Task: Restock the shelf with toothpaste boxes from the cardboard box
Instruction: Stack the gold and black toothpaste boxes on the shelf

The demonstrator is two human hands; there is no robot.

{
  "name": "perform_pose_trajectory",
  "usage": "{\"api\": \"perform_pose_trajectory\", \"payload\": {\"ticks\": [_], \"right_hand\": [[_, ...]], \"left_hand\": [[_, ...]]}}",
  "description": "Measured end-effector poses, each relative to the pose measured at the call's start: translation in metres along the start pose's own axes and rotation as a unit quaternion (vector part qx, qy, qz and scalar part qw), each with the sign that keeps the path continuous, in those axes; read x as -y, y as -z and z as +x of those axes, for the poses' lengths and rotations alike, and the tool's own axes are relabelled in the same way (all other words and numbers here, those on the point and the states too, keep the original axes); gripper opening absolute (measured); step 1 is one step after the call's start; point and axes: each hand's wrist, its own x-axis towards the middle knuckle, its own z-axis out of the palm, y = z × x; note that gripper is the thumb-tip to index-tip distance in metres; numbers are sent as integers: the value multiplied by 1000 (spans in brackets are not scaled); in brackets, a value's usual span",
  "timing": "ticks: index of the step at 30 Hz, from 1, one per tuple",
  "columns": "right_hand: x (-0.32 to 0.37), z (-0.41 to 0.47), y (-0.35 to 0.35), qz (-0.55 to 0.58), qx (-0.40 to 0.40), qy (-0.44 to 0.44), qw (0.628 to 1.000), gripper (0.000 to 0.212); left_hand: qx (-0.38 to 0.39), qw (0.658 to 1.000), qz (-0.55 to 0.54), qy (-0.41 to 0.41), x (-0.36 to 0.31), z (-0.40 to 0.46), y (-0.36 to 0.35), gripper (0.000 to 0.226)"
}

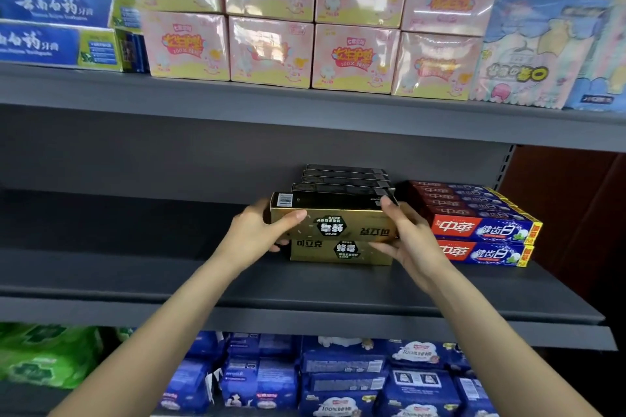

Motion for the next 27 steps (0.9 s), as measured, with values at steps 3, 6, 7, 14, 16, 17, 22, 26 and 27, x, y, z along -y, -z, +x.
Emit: {"api": "perform_pose_trajectory", "payload": {"ticks": [3,6,7,14,16,17,22,26,27], "right_hand": [[3,4,0,7,-3,4,1000,74],[4,4,3,10,18,8,1000,57],[5,3,3,10,22,10,1000,44],[7,-10,2,-9,22,1,1000,21],[6,-13,-1,-41,21,-14,999,30],[5,-15,-1,-56,23,-28,998,35],[-2,-25,-5,-59,85,-95,990,30],[-5,-26,-13,-43,93,-93,990,20],[-5,-26,-12,-42,94,-92,990,19]], "left_hand": [[37,985,-159,50,-1,0,1,42],[37,965,-248,75,-2,0,-1,32],[30,962,-261,78,-2,0,-1,29],[-11,942,-329,67,1,0,-3,22],[-43,936,-341,72,-1,2,-4,17],[-53,933,-349,72,-2,3,-4,17],[-42,920,-383,76,-10,3,-18,13],[8,927,-358,115,-12,3,-29,25],[20,925,-358,124,-10,3,-27,28]]}}
